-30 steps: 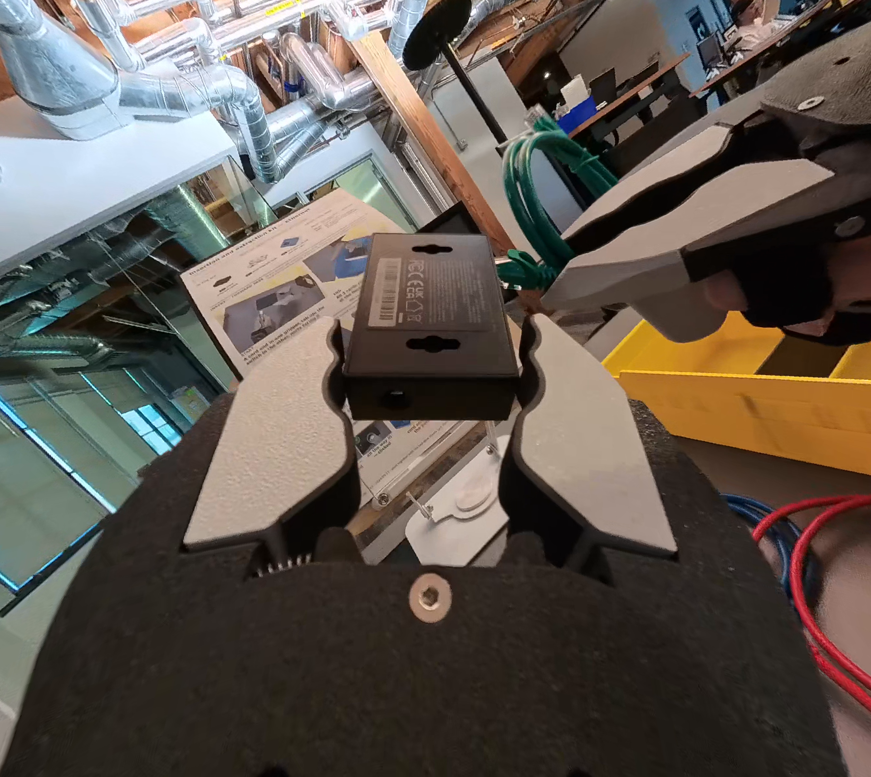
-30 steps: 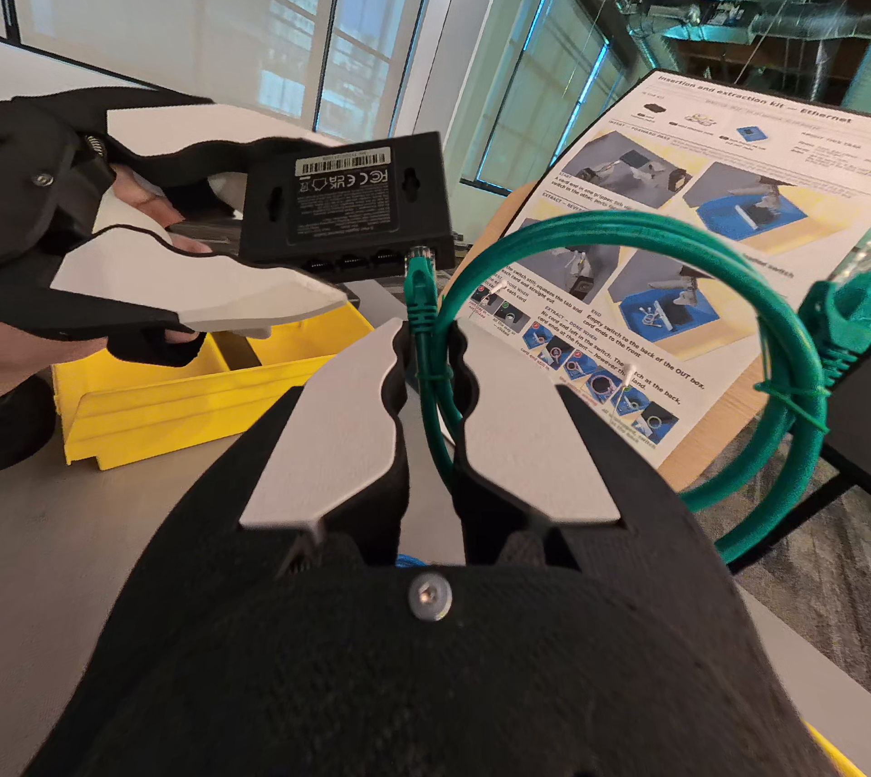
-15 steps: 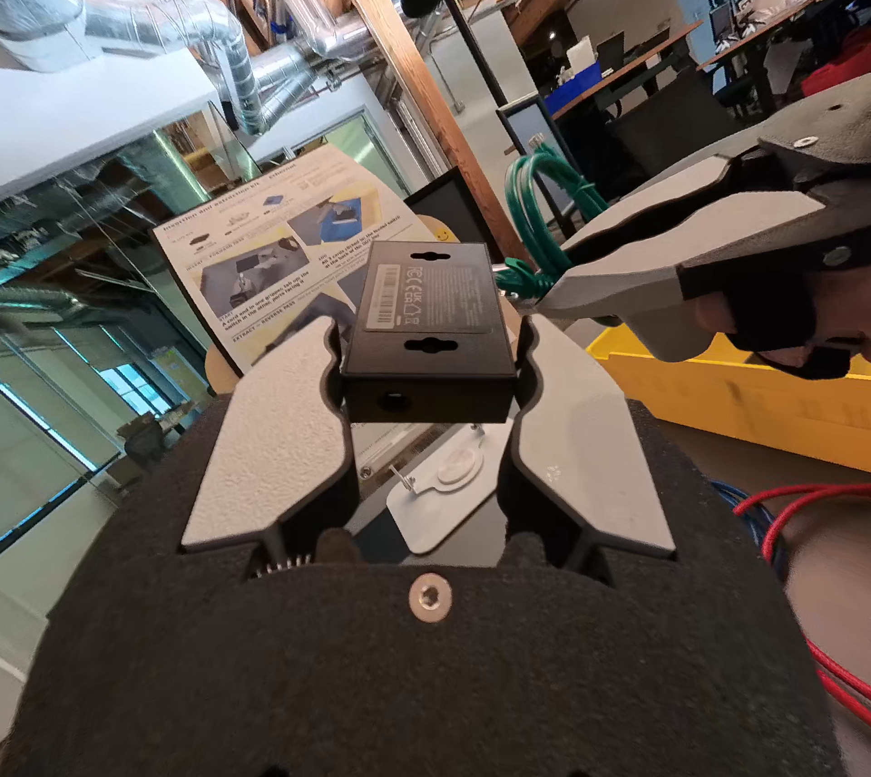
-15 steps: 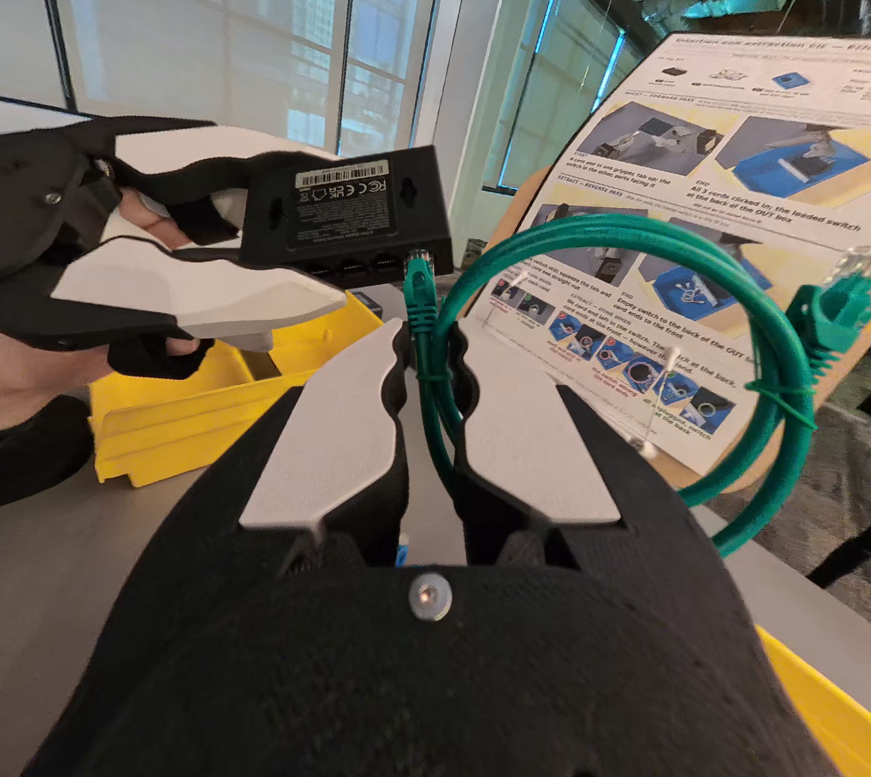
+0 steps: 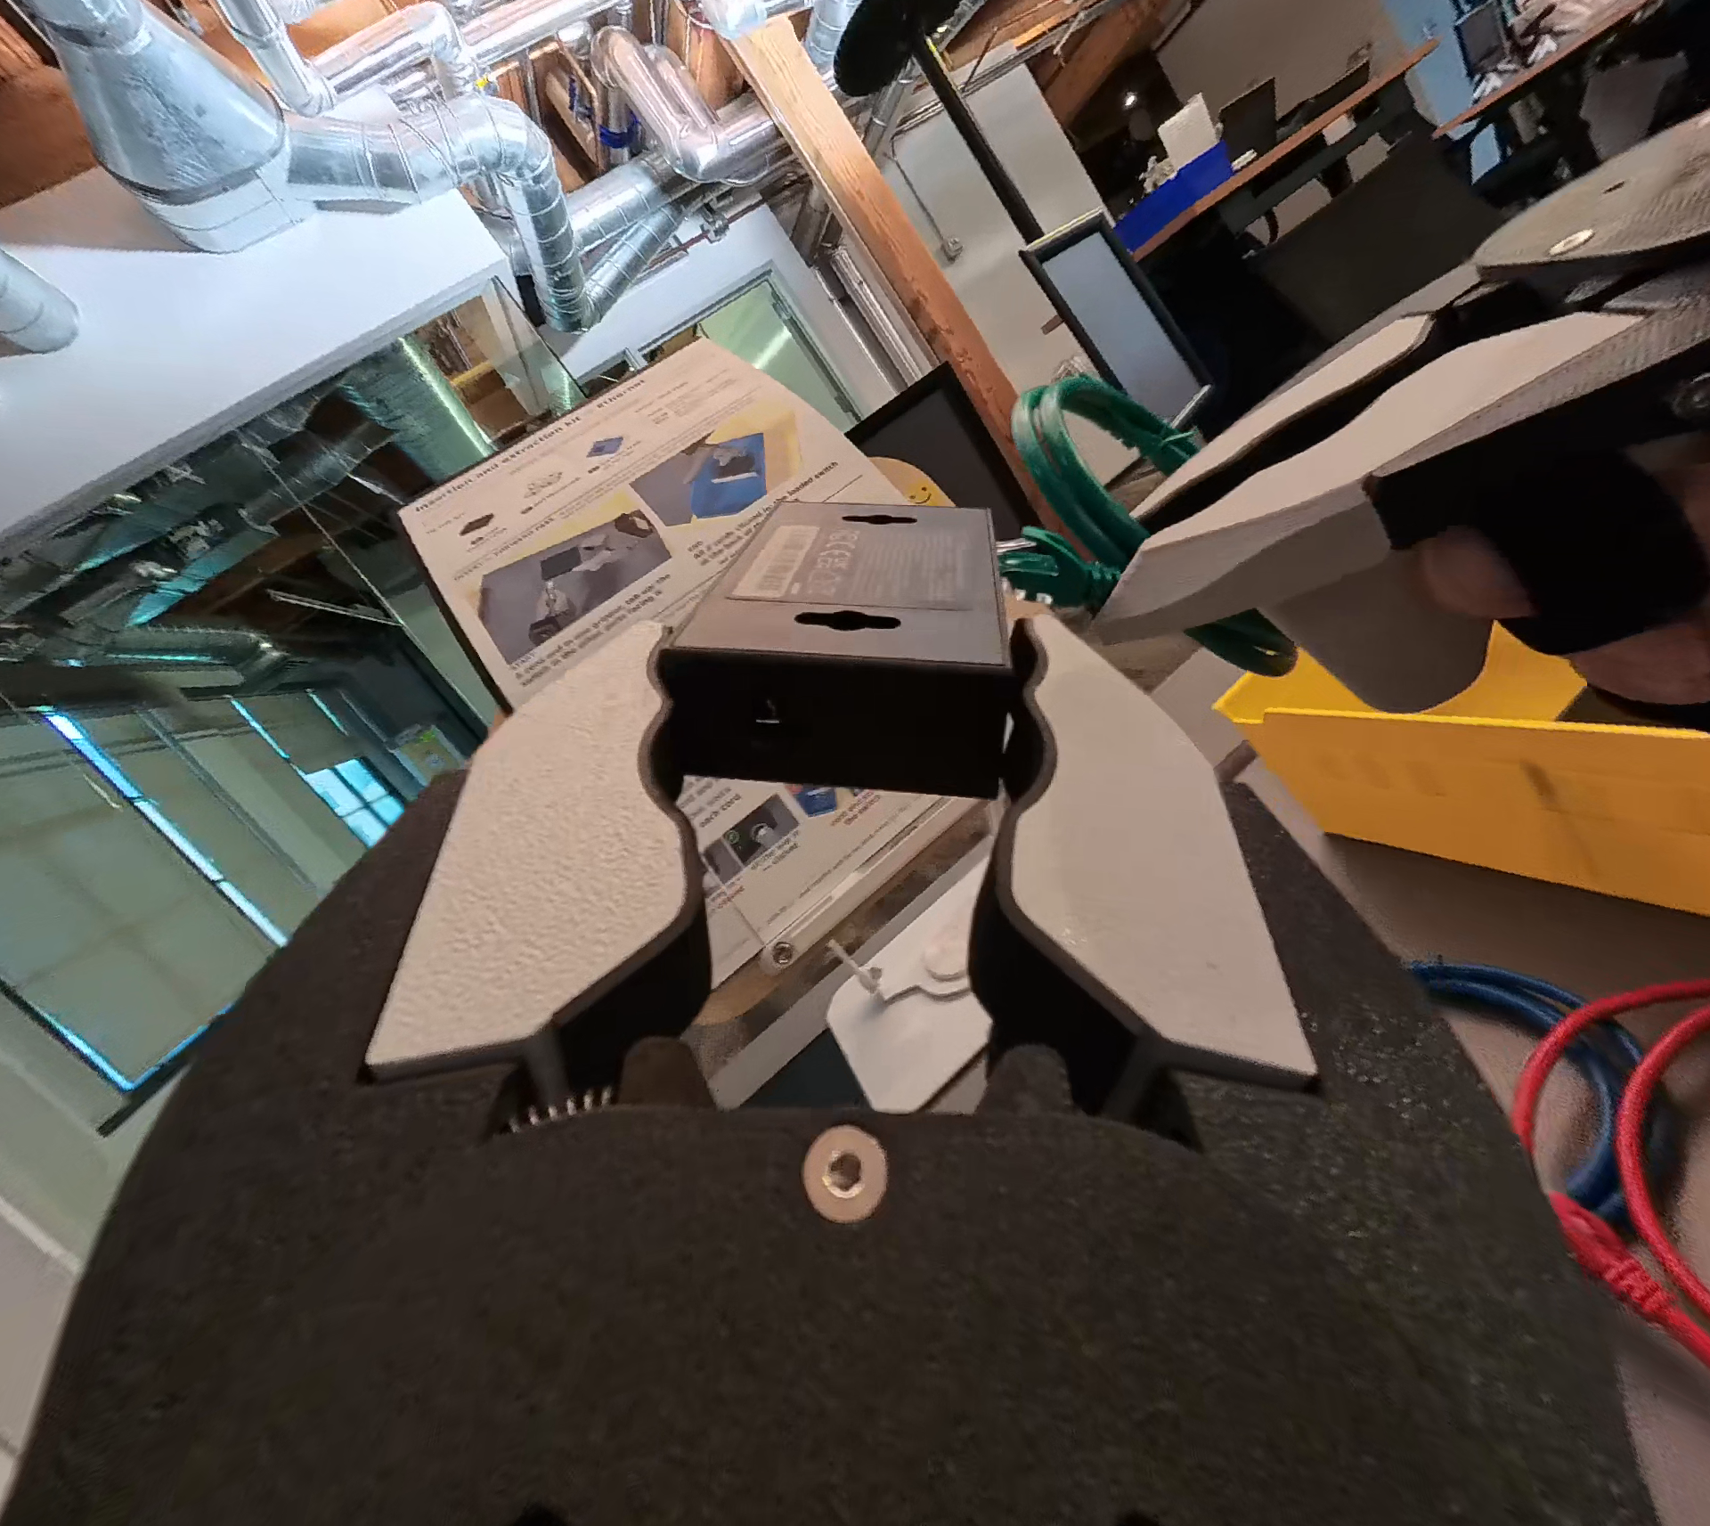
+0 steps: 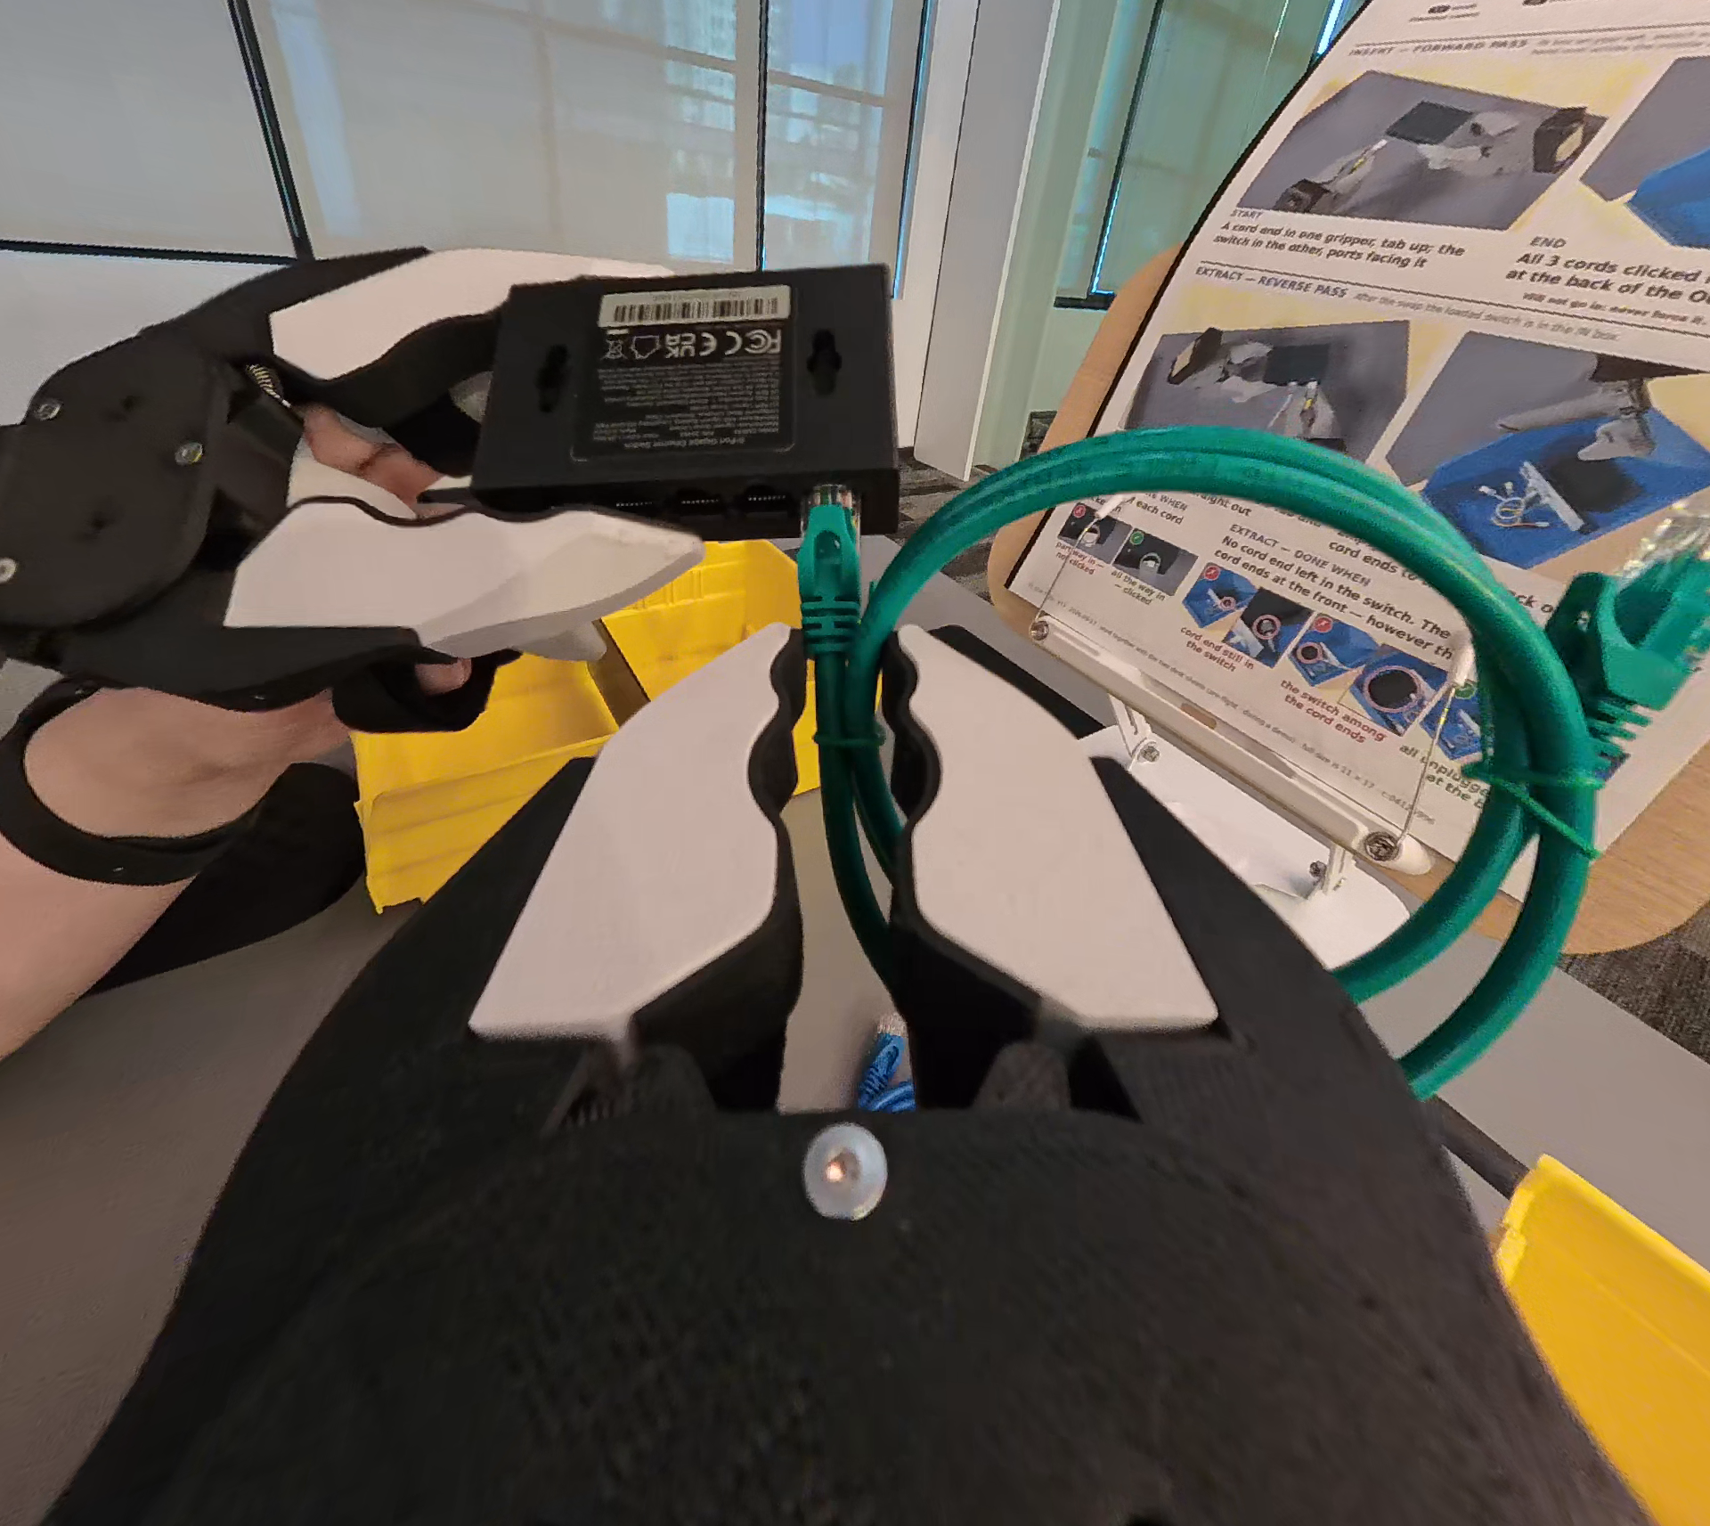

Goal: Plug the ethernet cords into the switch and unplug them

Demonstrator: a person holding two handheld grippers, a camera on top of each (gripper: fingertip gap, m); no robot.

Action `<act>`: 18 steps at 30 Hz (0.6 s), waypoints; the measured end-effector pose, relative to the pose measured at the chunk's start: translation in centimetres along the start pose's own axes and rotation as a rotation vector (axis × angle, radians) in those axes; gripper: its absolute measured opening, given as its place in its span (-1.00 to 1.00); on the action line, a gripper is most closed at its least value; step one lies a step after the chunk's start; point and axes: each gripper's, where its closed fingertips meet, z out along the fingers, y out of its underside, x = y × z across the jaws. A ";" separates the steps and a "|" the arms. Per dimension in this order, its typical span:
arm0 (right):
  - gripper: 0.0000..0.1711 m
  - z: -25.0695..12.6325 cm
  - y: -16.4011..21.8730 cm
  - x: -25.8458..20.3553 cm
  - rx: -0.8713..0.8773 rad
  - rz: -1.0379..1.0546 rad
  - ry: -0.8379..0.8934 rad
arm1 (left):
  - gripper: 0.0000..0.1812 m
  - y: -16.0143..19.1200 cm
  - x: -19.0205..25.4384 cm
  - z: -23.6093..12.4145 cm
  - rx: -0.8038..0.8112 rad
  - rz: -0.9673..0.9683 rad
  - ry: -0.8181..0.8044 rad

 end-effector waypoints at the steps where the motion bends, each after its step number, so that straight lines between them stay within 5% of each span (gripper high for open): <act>1: -0.82 0.0 0.0 0.0 -0.005 -0.001 0.000 | -0.25 0.0 0.0 0.0 -0.002 0.014 -0.005; 18: -0.75 0.5 0.3 0.3 0.069 0.064 0.022 | -0.26 0.3 0.2 0.1 -0.049 -0.092 0.004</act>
